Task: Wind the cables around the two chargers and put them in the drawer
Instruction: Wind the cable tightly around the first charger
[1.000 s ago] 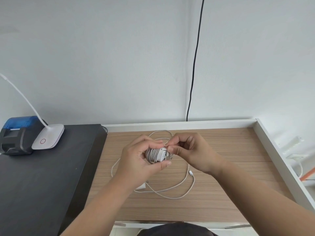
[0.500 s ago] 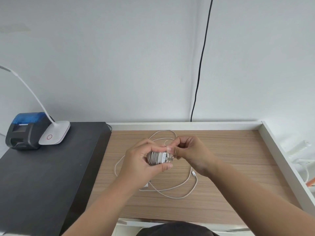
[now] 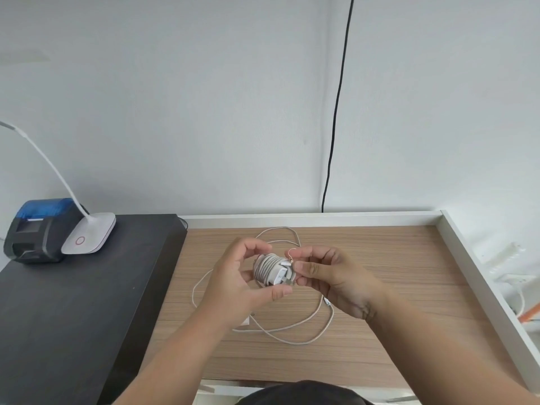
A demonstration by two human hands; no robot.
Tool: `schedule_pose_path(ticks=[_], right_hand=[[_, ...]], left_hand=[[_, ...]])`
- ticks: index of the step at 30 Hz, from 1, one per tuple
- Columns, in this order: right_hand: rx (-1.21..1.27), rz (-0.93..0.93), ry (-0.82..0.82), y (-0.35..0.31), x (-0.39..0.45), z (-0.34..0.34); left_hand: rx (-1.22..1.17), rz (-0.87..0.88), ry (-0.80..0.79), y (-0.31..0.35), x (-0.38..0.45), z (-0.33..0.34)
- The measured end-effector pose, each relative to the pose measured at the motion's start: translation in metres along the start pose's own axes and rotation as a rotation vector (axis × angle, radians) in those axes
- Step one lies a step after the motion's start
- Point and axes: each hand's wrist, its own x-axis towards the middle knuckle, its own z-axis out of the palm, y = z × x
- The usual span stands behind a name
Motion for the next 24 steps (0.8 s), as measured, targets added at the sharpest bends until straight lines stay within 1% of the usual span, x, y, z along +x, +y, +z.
schedule_pose_path(ticks=[6,10,12,16,19,22,24], right_hand=[[-0.020,-0.020,0.041,0.001,0.001,0.001],[0.001,0.021,0.035,0.005,0.006,-0.002],[-0.009,0.052,0.080,0.011,0.012,-0.009],[-0.126,0.120,0.268,0.030,0.023,-0.034],[-0.309,0.192,0.372,0.050,0.026,-0.055],[-0.463,0.243,0.433,0.067,0.030,-0.068],[-0.545,0.269,0.437,0.077,0.033,-0.070]], left_hand=[[-0.186,-0.053,0.023,-0.006,0.004,0.005],[-0.179,-0.081,0.063,-0.012,0.007,0.000],[-0.165,-0.115,0.103,-0.020,0.010,-0.007],[-0.032,-0.199,0.177,-0.047,0.022,-0.029],[0.076,-0.266,0.225,-0.078,0.034,-0.055],[0.195,-0.353,0.270,-0.108,0.044,-0.080],[0.261,-0.400,0.275,-0.124,0.051,-0.093]])
